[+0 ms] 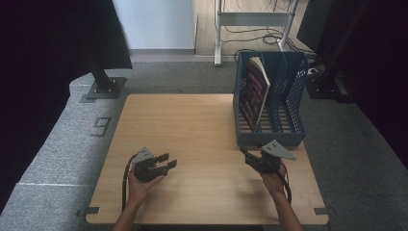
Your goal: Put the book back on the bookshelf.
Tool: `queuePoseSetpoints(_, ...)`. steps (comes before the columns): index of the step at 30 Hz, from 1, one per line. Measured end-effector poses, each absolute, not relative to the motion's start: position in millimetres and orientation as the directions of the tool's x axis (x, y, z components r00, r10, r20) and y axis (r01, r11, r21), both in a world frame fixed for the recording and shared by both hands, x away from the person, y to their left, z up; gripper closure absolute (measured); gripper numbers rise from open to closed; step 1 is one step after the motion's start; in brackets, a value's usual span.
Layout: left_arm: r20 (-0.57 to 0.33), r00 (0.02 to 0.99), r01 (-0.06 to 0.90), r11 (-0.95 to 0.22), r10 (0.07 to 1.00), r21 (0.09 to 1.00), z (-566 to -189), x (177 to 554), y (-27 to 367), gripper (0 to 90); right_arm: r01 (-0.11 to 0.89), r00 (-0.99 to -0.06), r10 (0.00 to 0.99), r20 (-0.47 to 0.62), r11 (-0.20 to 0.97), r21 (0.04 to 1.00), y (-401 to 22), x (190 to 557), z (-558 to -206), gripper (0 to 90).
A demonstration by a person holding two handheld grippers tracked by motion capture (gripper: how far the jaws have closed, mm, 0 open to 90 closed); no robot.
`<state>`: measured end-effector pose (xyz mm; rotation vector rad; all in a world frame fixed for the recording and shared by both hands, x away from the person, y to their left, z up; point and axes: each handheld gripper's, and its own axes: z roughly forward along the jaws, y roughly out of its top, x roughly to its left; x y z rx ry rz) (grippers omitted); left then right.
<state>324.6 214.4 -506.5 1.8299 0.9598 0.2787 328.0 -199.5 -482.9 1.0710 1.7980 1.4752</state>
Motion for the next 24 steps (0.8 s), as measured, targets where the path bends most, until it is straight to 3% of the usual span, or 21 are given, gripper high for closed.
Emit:
queuePoseSetpoints(15,-0.222,0.650,0.491,-0.178,0.727,0.853,-508,321,217,49.0,0.332,-0.580,0.809,0.101,0.121,0.936,-184,311,-520,42.0)
queuePoseSetpoints(24,-0.219,0.649,0.496,-0.187,0.729,0.848,-510,321,216,49.0,0.348,-0.591,0.800,0.105,0.135,0.928,-180,311,-525,41.7)
